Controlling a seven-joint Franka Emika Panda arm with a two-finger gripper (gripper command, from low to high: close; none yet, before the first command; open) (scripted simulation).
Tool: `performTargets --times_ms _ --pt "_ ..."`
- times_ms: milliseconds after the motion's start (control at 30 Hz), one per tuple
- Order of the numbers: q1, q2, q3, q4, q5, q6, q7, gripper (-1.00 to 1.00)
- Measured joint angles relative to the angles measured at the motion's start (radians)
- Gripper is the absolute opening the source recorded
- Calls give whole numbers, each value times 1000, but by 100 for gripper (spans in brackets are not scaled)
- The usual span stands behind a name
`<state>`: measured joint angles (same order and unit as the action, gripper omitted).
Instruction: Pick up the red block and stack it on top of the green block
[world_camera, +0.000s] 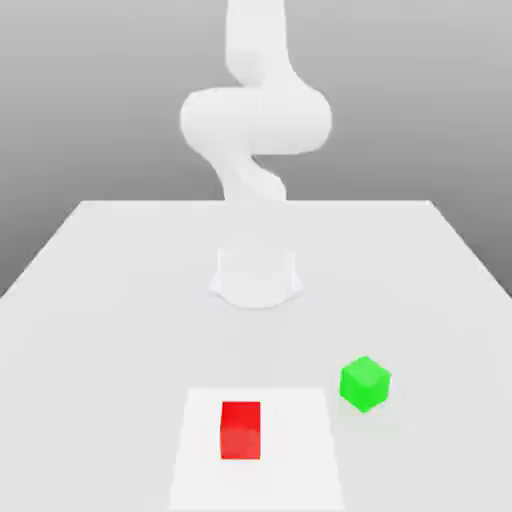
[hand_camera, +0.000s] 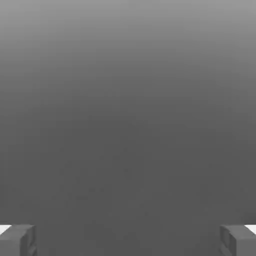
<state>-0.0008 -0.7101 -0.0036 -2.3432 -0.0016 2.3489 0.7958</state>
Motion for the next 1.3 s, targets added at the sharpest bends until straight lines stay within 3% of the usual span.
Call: performTargets --times_ms 667,867,900,1133,1300 --pt "-13 733 -28 -349 5 398 -47 0" --pt "-20 950 -17 -339 23 573 -62 0" --pt "-23 978 -14 -335 25 597 -63 -100" --pt "-25 981 -12 -334 22 599 -61 -100" --pt "-24 824 -17 -357 8 466 -51 -100"
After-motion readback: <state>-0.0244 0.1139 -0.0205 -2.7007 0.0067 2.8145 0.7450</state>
